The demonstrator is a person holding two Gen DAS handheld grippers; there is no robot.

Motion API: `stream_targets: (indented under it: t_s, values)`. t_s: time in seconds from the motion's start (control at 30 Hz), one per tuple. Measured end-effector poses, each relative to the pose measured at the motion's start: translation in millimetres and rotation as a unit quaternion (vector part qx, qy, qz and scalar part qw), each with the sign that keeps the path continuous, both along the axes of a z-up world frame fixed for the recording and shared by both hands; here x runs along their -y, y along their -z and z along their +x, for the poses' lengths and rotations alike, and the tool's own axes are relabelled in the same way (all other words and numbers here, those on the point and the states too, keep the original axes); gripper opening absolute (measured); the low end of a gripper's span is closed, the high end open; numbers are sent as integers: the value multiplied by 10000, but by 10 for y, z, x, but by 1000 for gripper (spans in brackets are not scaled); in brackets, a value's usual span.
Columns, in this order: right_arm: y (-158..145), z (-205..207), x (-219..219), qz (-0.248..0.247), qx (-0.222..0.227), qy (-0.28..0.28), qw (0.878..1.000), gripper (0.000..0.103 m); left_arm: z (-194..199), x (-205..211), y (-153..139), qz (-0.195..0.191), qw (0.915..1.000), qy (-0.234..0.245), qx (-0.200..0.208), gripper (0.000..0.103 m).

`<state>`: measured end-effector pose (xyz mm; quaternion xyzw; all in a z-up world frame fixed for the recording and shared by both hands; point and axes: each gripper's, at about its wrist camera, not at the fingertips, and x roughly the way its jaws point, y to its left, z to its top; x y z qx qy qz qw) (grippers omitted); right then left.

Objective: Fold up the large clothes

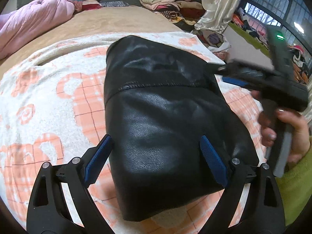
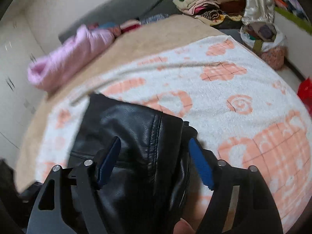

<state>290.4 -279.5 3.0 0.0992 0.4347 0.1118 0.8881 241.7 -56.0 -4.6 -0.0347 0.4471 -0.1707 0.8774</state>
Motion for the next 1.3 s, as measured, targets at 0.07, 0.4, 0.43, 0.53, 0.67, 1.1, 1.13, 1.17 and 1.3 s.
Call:
stream_targets:
  t_s: [0.07,0.4,0.43,0.53,0.67,1.1,1.13,1.17,1.3]
  values:
    - [218,99,-62,-367,-283,-58,9989,32,-7,41,14,99,9999,40,39,83]
    - [633,99,212,-51,-450,56,9990,27,-3,24,114,-100,9998,53,-159,83]
    - [574,58,227,47,-355,20,9994,17,-7,27,121,-85,9998,48,-171,83]
    - [347,-105,467,1006,105,79,9948,12,-27,9,158,-82,9997,31,-226,84]
    - [589,-30,364,428,-277,110,9986,15,-55,36,173,-109,9997,82,-190,84]
    - [445,-235,402,247,-46,409,9988,63,-120,6,159,-122,9997,-31,-231,84]
    - [432,-272,420,331,-33,393,9987,67,-130,10,155,-104,9997,-28,-225,84]
    - [417,-308,422,344,-39,380,9987,69,-136,9,150,-97,9997,-35,-227,84]
    - [373,-419,395,238,1,303,9993,73,-154,8,131,-96,9996,-72,-246,84]
